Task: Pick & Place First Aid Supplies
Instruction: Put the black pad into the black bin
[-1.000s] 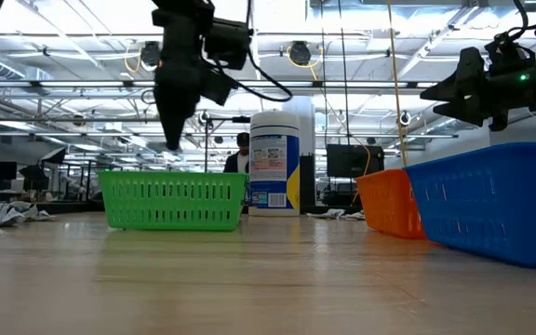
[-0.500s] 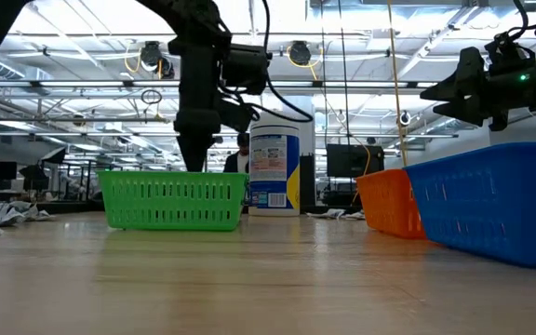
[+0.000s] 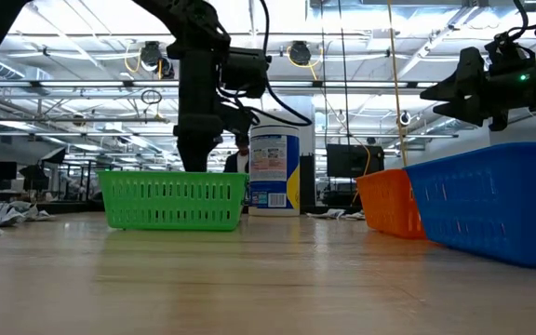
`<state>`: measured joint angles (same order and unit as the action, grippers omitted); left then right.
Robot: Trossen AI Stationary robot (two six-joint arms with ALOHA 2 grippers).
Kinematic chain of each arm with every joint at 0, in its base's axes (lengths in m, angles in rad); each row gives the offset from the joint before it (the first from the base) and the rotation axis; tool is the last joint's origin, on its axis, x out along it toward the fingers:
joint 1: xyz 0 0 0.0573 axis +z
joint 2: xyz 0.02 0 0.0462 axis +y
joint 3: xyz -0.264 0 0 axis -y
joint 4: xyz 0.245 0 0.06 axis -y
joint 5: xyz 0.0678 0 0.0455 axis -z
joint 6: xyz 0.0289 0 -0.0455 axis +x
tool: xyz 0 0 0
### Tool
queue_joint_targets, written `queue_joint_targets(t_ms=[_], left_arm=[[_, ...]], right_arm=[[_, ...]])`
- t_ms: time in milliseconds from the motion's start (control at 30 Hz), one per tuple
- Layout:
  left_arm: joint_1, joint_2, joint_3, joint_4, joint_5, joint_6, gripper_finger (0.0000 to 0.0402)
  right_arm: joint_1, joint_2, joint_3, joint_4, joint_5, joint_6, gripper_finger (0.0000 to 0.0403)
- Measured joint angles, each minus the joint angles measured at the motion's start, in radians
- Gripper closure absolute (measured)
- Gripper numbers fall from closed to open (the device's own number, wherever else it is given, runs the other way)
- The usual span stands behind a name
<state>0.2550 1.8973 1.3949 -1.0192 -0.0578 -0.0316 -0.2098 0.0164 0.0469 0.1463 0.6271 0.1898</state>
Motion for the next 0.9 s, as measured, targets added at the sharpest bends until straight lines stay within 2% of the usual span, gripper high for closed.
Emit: queue_joint_targets(t_ms=[167,367,600,900], left_arm=[[0.009,-0.001,0.000,-0.001,0.010,-0.043,0.0199],[0.040,-0.043,-0.001,-0.026,0.024,-0.165,0.0158],[0.081,-0.089,-0.001,-0.067,0.097,-0.332,0.0140],[0.117,-0.117,-0.001,-0.138,0.153,-0.444,0.0150]], right_arm=[[0.000,0.000,0.000,0.000,0.000,0.000,0.0136],[0.000,0.000,0.000,0.000,0.000,0.000,0.0135],[0.000,0.000,0.000,0.001,0.000,0.000,0.0136],[0.000,0.000,0.000,0.000,0.000,0.000,0.0135]])
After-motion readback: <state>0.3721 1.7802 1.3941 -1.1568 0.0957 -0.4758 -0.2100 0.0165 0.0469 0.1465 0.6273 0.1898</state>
